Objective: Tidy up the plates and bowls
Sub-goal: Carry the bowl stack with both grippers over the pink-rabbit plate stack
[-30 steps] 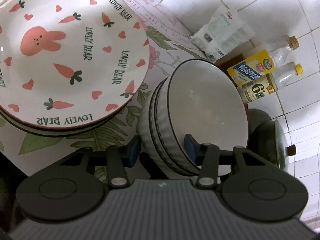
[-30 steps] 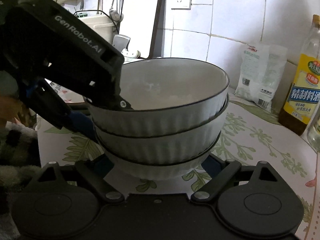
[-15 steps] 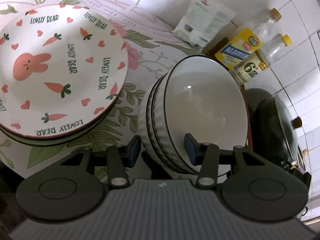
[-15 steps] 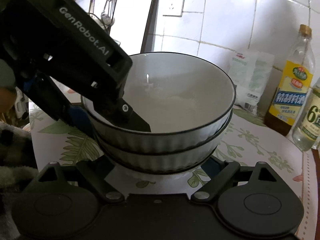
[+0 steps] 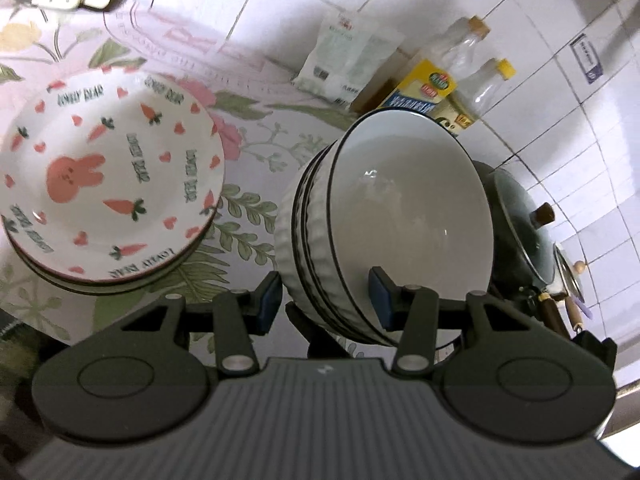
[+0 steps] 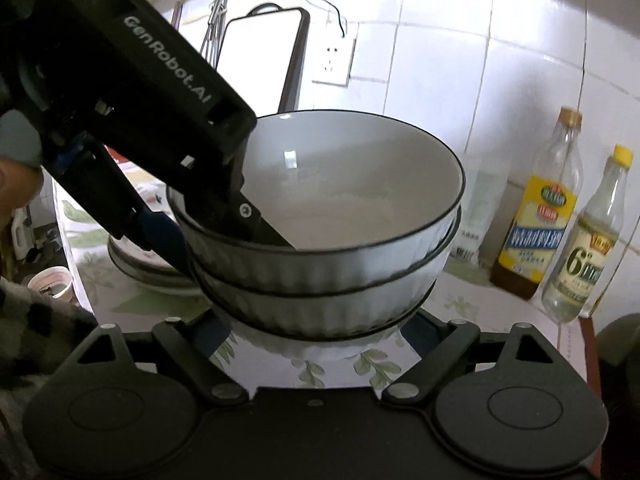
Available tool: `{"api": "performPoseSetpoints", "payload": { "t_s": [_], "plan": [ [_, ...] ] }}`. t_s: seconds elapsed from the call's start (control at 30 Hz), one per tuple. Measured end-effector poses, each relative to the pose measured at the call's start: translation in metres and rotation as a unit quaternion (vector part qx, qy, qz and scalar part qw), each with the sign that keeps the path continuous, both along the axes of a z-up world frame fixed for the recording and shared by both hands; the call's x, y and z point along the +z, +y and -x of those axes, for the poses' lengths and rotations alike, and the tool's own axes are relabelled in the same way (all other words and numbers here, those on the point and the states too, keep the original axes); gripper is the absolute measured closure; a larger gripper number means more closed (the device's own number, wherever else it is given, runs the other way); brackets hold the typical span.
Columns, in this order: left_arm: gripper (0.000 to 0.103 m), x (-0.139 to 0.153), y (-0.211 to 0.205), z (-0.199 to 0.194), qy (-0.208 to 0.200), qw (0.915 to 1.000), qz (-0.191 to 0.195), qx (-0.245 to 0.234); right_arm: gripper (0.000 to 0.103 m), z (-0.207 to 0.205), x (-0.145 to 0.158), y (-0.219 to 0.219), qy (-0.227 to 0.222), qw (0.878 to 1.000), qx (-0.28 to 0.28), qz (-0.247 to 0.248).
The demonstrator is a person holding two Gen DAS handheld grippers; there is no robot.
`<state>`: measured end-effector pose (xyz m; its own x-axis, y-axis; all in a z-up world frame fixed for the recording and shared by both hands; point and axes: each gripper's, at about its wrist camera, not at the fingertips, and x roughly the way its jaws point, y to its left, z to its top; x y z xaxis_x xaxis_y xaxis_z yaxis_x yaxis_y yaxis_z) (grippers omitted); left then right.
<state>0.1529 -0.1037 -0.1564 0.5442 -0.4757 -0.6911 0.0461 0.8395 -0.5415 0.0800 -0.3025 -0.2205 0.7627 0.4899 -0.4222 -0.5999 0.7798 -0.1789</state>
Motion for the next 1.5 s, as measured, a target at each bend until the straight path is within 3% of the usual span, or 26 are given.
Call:
{"api": "performPoseSetpoints", "payload": {
  "t_s": [0.53, 0.87, 1.2, 1.5],
  "plan": [
    [0.057, 0.046, 0.095, 0.025, 0.009, 0.9996, -0.021, 0.017, 0.01, 0.011, 0.038, 0.08, -0.008, 0.998, 0.057, -0.011],
    [0.057, 0.045, 0.147, 0.014, 0.02, 0.9979, -0.047, 0.04, 0.01, -0.001, 0.03, 0.138, 0.011, 0.997, 0.071, -0.027],
    [0.057, 0.022, 0.168, -0.021, 0.024, 0.9971, -0.067, 0.027, 0.01, -0.027, 0.009, 0.164, 0.046, 0.997, 0.039, -0.044],
    [0.057, -0.001, 0.166, -0.046, 0.041, 0.998, -0.043, 0.02, 0.01, -0.044, -0.006, 0.166, 0.068, 0.997, 0.017, -0.019]
  ]
}}
